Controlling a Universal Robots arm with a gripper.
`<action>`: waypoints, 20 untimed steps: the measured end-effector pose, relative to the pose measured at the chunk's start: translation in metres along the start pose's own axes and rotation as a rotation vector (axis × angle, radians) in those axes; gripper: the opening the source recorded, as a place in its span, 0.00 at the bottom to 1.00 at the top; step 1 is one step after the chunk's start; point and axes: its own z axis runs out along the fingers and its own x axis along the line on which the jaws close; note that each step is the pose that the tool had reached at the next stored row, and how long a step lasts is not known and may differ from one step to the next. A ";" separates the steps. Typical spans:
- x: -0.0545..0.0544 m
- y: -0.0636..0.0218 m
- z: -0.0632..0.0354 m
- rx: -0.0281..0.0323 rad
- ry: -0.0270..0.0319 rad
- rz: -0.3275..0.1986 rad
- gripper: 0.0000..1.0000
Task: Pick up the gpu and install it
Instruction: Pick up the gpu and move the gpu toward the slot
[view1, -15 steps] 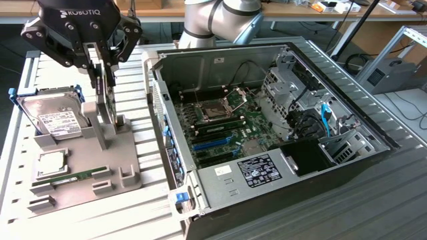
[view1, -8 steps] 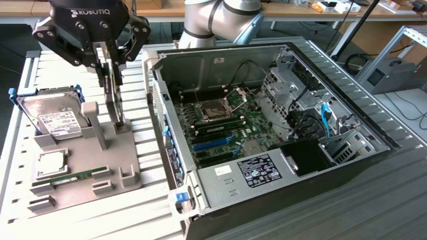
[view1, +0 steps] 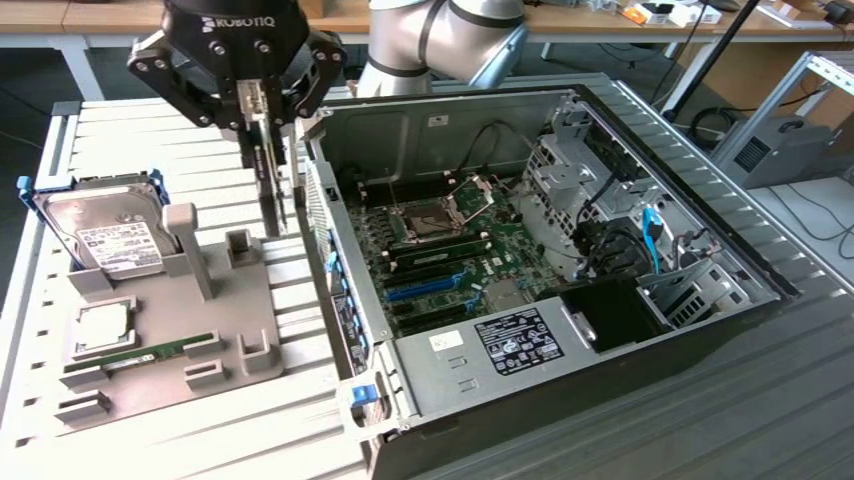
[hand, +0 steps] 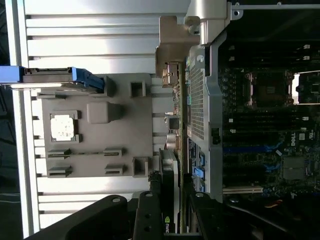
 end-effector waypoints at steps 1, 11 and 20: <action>-0.003 0.0001 0.0000 0.0000 0.0000 0.000 0.27; -0.048 0.0022 0.0008 0.0000 0.0000 0.000 0.27; -0.089 0.0047 0.0020 -0.0001 -0.0001 0.000 0.27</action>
